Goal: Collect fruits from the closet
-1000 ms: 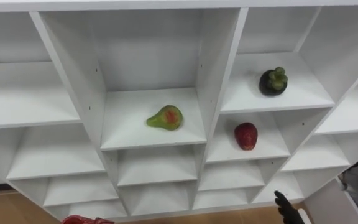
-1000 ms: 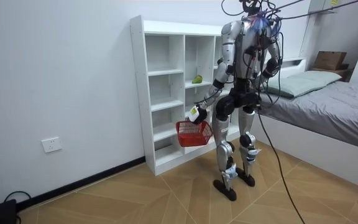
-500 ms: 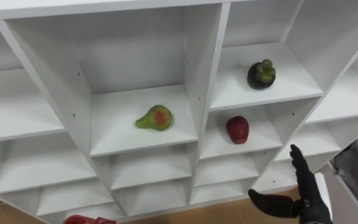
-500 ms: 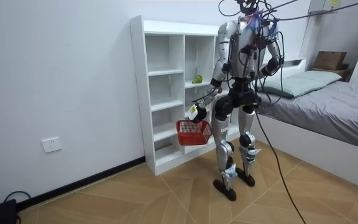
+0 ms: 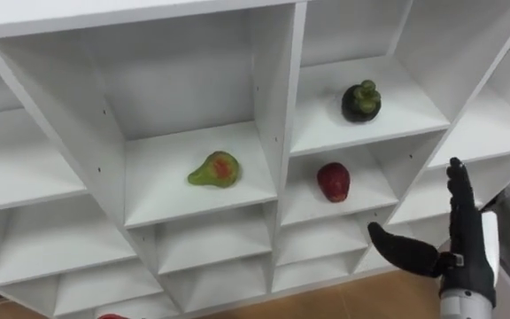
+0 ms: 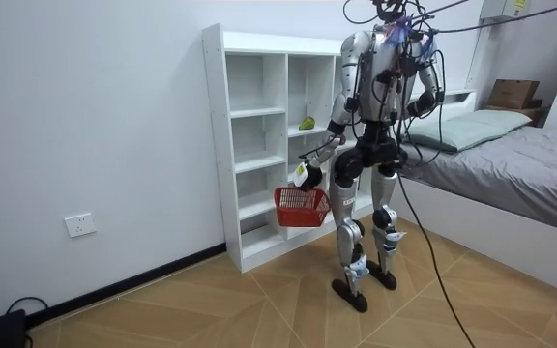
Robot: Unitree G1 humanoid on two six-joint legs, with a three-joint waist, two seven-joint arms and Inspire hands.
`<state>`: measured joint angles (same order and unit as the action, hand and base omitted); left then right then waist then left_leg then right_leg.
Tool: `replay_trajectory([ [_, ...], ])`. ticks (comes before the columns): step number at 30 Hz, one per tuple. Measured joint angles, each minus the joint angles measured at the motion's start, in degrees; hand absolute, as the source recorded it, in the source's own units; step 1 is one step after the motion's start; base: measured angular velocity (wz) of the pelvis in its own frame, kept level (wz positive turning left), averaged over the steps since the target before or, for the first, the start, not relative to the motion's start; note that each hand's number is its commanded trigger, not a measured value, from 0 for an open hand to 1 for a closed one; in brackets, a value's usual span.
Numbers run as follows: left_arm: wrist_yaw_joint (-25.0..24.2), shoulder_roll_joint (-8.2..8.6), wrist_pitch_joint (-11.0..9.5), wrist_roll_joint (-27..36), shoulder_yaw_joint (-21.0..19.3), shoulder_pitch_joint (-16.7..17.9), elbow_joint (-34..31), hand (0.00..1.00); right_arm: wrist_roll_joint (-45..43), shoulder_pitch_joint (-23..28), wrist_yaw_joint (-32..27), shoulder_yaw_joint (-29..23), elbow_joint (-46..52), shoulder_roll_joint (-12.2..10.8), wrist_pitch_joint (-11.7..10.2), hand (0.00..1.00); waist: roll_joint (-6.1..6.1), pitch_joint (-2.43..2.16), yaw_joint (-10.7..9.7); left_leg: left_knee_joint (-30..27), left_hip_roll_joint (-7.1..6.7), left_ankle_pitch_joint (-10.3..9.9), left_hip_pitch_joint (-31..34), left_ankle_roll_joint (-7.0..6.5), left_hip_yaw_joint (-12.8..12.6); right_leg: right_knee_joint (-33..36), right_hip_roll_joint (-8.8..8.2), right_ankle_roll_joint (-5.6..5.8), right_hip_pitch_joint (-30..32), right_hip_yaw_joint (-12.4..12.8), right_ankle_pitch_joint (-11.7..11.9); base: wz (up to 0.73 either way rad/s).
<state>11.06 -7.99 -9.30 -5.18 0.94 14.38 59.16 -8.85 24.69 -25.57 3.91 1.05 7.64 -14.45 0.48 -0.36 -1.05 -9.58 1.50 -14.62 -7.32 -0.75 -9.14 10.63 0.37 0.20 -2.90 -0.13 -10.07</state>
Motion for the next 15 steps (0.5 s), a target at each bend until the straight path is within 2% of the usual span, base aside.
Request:
replay_trajectory([
  [4, 0.02, -0.45, 0.0, 0.01, -0.04, 0.08, 0.02, 1.0, -3.49, -0.61, -2.15, -0.01, 1.71, 0.14, -0.63, 0.0, -0.46, 0.18, 0.08, 0.2, 0.04, 0.0, -0.2, 0.0, 0.0, 0.0, 0.07, 0.0, -0.1, -0.01, 0.0, 0.0],
  [11, -0.01, -0.44, 0.0, 0.0, -0.07, -0.31, 0.02, 1.0, -5.97, -2.92, -3.93, -0.02, 1.7, 0.18, -0.99, 0.0, -0.33, 0.26, 0.28, 0.27, 0.04, 0.0, 0.0, 0.0, 0.0, -0.01, 0.13, 0.0, 0.04, 0.01, 0.01, 0.0],
  [15, -0.79, -0.65, 0.0, -0.08, -0.23, -1.11, -0.19, 1.0, -7.24, -5.59, -5.34, -0.07, 2.79, 1.66, -1.01, 0.0, -0.53, 0.14, 0.84, 0.16, 0.03, 0.0, 0.76, -0.01, 0.05, 0.01, 0.11, 0.0, 0.57, -0.08, 0.01, 0.0],
])
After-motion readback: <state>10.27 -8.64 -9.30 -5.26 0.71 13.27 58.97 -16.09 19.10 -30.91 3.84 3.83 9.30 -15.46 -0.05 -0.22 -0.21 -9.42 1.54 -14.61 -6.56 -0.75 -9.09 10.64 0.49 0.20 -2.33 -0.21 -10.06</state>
